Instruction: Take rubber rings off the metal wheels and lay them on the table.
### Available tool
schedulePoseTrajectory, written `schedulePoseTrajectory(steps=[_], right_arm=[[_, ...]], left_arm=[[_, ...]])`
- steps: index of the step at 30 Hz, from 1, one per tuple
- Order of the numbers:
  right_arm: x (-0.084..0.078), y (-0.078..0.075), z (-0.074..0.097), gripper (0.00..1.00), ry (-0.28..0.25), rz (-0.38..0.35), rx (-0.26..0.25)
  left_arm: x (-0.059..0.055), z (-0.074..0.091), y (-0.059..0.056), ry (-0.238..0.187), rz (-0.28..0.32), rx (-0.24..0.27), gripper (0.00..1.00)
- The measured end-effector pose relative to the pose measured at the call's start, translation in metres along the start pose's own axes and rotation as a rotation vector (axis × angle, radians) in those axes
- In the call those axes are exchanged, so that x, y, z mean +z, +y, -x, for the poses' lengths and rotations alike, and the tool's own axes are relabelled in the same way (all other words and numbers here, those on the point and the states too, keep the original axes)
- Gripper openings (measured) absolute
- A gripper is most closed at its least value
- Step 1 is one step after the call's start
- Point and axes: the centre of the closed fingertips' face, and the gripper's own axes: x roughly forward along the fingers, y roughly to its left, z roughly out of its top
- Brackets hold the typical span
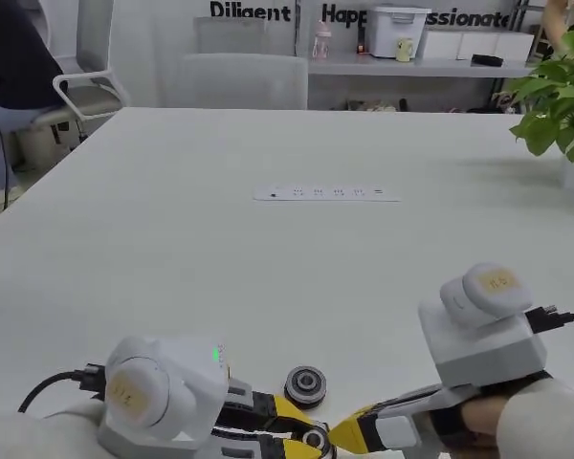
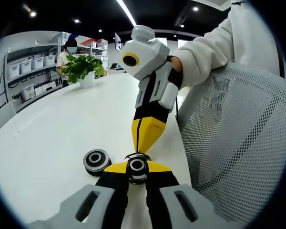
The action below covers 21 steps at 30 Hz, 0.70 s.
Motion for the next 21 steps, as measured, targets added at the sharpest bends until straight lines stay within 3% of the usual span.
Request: schedulePoseTrajectory(steps=[9,11,15,21], right_arm=[[0.005,0.006,-0.001,0.00,-0.025,0.018,0.024],[0.014,0.013,0.000,0.00,-0.074,0.003,0.058],[0.005,0.000,0.000,0.00,-0.033,0.015,-0.001],[0.005,0.001,-0.002,0.00,-0.030,0.002,-0.004]], left_arm=[[0.000,0.000,0.001,0.002,0.002,0.005,0.08],[0.000,0.000,0.001,0.002,0.004,0.007,0.08],[0.000,0.000,0.002,0.002,0.009,0.010,0.07],[0.000,0.000,0.002,0.006,0.023,0.014,0.08]])
